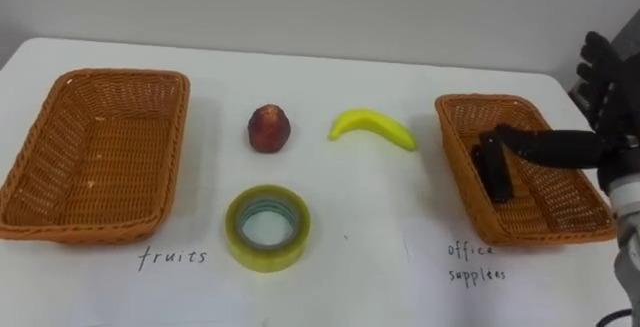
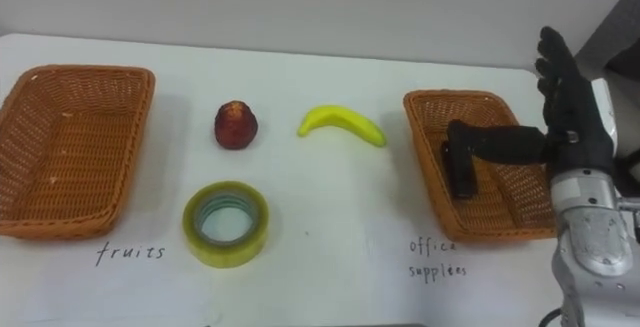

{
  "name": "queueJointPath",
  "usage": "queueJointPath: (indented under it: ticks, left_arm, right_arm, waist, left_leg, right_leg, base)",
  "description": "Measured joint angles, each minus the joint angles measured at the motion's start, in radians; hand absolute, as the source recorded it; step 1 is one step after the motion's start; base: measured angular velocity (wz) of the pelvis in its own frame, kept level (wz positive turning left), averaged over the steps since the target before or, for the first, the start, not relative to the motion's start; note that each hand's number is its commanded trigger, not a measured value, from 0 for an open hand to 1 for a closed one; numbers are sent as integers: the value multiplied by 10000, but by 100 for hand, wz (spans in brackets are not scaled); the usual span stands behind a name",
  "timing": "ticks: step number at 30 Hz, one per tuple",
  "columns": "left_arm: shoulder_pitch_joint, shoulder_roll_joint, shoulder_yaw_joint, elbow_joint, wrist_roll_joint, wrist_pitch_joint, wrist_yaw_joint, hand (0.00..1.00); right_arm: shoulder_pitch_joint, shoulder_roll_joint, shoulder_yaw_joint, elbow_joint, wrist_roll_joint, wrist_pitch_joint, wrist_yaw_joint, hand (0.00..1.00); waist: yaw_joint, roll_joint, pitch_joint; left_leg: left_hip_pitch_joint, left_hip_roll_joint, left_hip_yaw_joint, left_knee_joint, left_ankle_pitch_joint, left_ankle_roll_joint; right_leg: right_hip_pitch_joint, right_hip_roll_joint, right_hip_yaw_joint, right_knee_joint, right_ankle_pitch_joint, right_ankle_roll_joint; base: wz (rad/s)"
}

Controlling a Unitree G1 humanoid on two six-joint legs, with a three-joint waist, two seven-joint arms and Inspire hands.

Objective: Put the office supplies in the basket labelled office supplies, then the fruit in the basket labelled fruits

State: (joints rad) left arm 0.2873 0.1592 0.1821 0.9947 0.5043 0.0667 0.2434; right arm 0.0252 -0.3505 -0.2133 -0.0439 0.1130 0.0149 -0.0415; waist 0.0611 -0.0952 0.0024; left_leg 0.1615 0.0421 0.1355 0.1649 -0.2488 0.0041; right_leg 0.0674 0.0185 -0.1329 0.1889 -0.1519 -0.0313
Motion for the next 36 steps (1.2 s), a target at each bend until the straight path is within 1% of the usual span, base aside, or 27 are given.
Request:
queueJointPath:
  ticks: [4, 6, 7, 10, 12, 13, 15, 18, 19, 22, 26, 27, 29, 31, 34, 36]
  left_arm:
    - [-148, -112, -34, 0, 3, 11, 1, 0]
    - [-214, -143, -229, 3, 2, 114, 19, 0]
    - [-222, -155, -265, 2, 1, 142, 32, 0]
    - [-220, -148, -458, -24, -8, 194, 237, 0]
    - [-233, -137, -558, -30, -8, 237, 311, 0]
    - [-233, -119, -673, -29, -7, 279, 316, 0]
    - [-218, -125, -697, -21, -9, 326, 315, 0]
    - [-209, -111, -696, -21, -4, 353, 315, 0]
    - [-205, -108, -694, -8, 12, 361, 315, 0]
    - [-252, -102, -696, -6, 11, 365, 315, 0]
    - [-293, -112, -775, -8, 10, 367, 384, 0]
    - [-347, -115, -801, -2, 10, 367, 423, 0]
    - [-350, -116, -897, -3, 3, 370, 544, 0]
    - [-340, -115, -896, -3, 0, 374, 590, 0]
    - [-331, -117, -899, -11, -18, 374, 593, 0]
    - [-331, -120, -928, -13, -18, 374, 593, 0]
  right_arm:
    - [-538, 4, 347, -29, -7, 0, -30, 0]
    - [-891, 18, 718, -34, -12, 0, -88, 0]
    - [-947, 22, 784, -37, -28, 0, -92, 0]
    - [-1071, 70, 1191, -177, -62, 6, -217, 0]
    - [-1080, 141, 1421, -311, -73, 8, -220, 0]
    - [-1113, 152, 1556, -340, -39, 33, -221, 0]
    - [-1339, 363, 1645, -356, 54, 79, -311, 0]
    - [-1568, 393, 1818, -362, 280, 76, -471, 0]
    - [-1605, 393, 1905, -368, 363, 68, -561, 0]
    - [-1606, 396, 2074, -368, 554, 68, -709, 0]
    - [-1625, 479, 2643, -380, 836, 64, -607, 0]
    - [-1625, 507, 2744, -385, 878, 64, -446, 0]
    - [-1621, 536, 2955, -381, 926, 65, -329, 0]
    - [-1621, 561, 3177, -382, 942, 65, -234, 0]
    - [-1622, 767, 3328, -381, 918, 64, -140, 0]
    - [-1621, 784, 3542, -381, 909, 64, -102, 0]
  waist:
    - [23, 2, 0]
    - [37, -4, -2]
    - [40, -6, -3]
    - [216, -26, -20]
    - [248, -30, -23]
    - [288, -62, -46]
    - [329, -53, -39]
    - [394, -51, -38]
    - [482, -52, -38]
    - [545, -103, -48]
    - [712, -113, -43]
    - [770, -101, -36]
    - [797, -73, -28]
    - [808, -64, -37]
    - [826, -68, -40]
    - [823, -74, -44]
  left_leg:
    - [-17, -4, -20, -4, 0, 0]
    - [-25, -3, -39, -3, 0, 0]
    - [-31, -5, -46, -2, 0, 0]
    - [-72, -9, -139, 14, 1, 1]
    - [-115, -13, -260, 19, 1, 1]
    - [-133, -16, -315, 20, 2, 1]
    - [-153, -16, -365, 29, 4, 1]
    - [-172, -20, -423, 34, 8, 4]
    - [-187, -20, -438, 42, 8, 5]
    - [-314, -26, -575, 65, 66, 23]
    - [-404, -31, -580, 77, 75, 32]
    - [-467, -29, -583, 95, 77, 36]
    - [-462, -28, -593, 83, 80, 38]
    - [-460, -27, -599, 75, 81, 38]
    - [-465, -29, -568, 66, 82, 37]
    - [-471, -30, -567, 54, 82, 37]
  right_leg:
    - [-2, -6, -32, -14, 0, 0]
    - [-3, -5, -42, -25, 0, -1]
    - [-2, -5, -44, -31, 1, 0]
    - [-5, -11, -91, -36, 1, 0]
    - [-6, -23, -176, -37, 1, 0]
    - [-5, -33, -251, -35, 1, 0]
    - [-1, -47, -346, -37, 1, 0]
    - [6, -56, -382, -39, 1, 0]
    - [5, -59, -404, -44, 1, 0]
    - [-33, -134, -607, -45, 1, 0]
    - [-129, -158, -592, -31, 6, 4]
    - [-177, -156, -593, -36, 39, 7]
    - [-178, -153, -593, -43, 54, 6]
    - [-178, -149, -595, -43, 55, 6]
    - [-182, -136, -582, -51, 55, 6]
    - [-185, -133, -583, -58, 55, 6]
  base:
    - [0]
    - [0]
    - [6]
    - [6]
    - [12]
    - [14]
    - [10]
    - [6]
    - [7]
    - [17]
    - [0]
    - [0]
    - [0]
    - [0]
    - [0]
    - [0]
